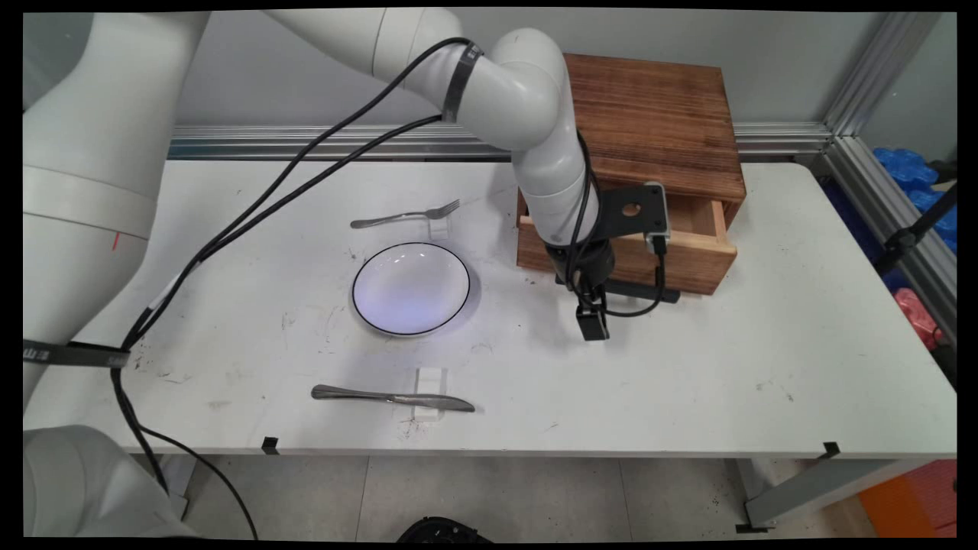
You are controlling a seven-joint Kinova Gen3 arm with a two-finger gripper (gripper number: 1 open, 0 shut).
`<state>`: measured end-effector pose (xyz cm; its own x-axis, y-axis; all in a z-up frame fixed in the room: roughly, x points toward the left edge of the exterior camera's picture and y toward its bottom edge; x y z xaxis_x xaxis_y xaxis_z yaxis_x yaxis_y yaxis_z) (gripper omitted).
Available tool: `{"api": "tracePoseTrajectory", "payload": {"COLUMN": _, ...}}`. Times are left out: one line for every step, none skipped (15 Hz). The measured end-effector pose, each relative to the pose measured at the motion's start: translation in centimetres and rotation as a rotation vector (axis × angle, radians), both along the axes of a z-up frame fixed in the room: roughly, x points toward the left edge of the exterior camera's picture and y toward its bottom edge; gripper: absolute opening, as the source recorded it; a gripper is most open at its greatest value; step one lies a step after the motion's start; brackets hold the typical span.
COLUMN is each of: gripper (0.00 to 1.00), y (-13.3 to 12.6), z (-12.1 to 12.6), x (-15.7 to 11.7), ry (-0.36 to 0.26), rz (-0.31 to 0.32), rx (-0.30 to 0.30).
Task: Open the drawer
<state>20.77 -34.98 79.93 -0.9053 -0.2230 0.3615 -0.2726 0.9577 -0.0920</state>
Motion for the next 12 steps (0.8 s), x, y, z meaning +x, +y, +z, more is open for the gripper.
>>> {"api": "tracePoseTrajectory", "payload": {"gripper": 1.0, "y": 0.4, "z": 0.1, "x": -0.1, "ry": 0.002, "rz": -0.001, "rx": 0.004}}
{"api": "tracePoseTrajectory", "payload": {"gripper": 1.0, "y": 0.7, "z": 0.2, "x": -0.2, "ry": 0.004, "rz": -0.002, "rx": 0.007}}
{"api": "tracePoseTrajectory", "payload": {"gripper": 1.0, "y": 1.2, "z": 0.3, "x": -0.4, "ry": 0.006, "rz": -0.003, "rx": 0.013}}
{"api": "tracePoseTrajectory", "payload": {"gripper": 1.0, "y": 1.6, "z": 0.4, "x": -0.4, "ry": 0.007, "rz": -0.004, "rx": 0.017}}
{"api": "tracePoseTrajectory", "payload": {"gripper": 1.0, "y": 2.0, "z": 0.6, "x": -0.5, "ry": 0.01, "rz": -0.004, "rx": 0.023}}
{"api": "tracePoseTrajectory", "payload": {"gripper": 1.0, "y": 2.4, "z": 0.7, "x": -0.6, "ry": 0.011, "rz": -0.005, "rx": 0.028}}
{"api": "tracePoseTrajectory", "payload": {"gripper": 1.0, "y": 2.8, "z": 0.8, "x": -0.7, "ry": 0.013, "rz": -0.006, "rx": 0.032}}
{"api": "tracePoseTrajectory", "payload": {"gripper": 1.0, "y": 3.2, "z": 0.9, "x": -0.8, "ry": 0.014, "rz": -0.007, "rx": 0.037}}
{"api": "tracePoseTrajectory", "payload": {"gripper": 1.0, "y": 3.5, "z": 1.0, "x": -0.9, "ry": 0.015, "rz": -0.008, "rx": 0.042}}
{"api": "tracePoseTrajectory", "payload": {"gripper": 1.0, "y": 3.8, "z": 1.0, "x": -0.9, "ry": 0.016, "rz": -0.01, "rx": 0.046}}
{"api": "tracePoseTrajectory", "payload": {"gripper": 1.0, "y": 4.2, "z": 1.1, "x": -0.9, "ry": 0.017, "rz": -0.011, "rx": 0.05}}
{"api": "tracePoseTrajectory", "payload": {"gripper": 1.0, "y": 4.5, "z": 1.1, "x": -0.9, "ry": 0.018, "rz": -0.012, "rx": 0.054}}
